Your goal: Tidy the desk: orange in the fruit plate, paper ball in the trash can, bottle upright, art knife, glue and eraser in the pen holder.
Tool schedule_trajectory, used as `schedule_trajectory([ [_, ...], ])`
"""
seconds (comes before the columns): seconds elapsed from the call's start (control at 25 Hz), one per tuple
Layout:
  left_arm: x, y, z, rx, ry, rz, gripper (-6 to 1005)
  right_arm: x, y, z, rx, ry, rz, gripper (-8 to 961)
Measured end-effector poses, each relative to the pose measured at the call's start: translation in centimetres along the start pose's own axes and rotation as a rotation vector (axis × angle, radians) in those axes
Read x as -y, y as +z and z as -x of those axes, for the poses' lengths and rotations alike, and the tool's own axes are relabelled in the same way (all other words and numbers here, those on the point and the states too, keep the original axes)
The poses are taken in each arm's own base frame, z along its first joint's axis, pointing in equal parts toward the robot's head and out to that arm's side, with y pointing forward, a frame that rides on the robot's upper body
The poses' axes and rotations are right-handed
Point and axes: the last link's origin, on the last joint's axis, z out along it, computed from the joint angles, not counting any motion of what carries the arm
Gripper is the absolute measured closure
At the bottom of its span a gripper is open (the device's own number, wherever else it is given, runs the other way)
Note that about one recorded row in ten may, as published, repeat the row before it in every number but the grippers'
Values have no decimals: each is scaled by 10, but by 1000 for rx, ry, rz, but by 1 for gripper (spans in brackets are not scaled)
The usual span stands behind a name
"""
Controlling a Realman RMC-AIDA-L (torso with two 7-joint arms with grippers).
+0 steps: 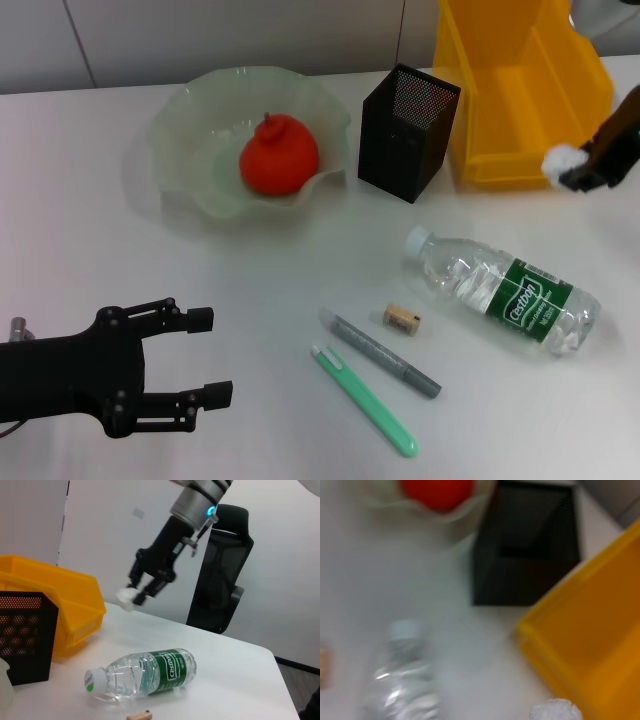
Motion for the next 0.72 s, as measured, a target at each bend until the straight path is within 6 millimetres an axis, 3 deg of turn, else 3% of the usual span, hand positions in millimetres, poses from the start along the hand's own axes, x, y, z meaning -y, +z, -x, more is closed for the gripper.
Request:
schedule_trajectory([
  [0.36, 1, -1, -1, -7, -2, -8, 155, 35, 27, -2, 205, 51, -240, 608],
  [0.72, 1, -1, -1, -10, -8, -12, 156, 42, 54, -2, 300, 83, -248, 567],
])
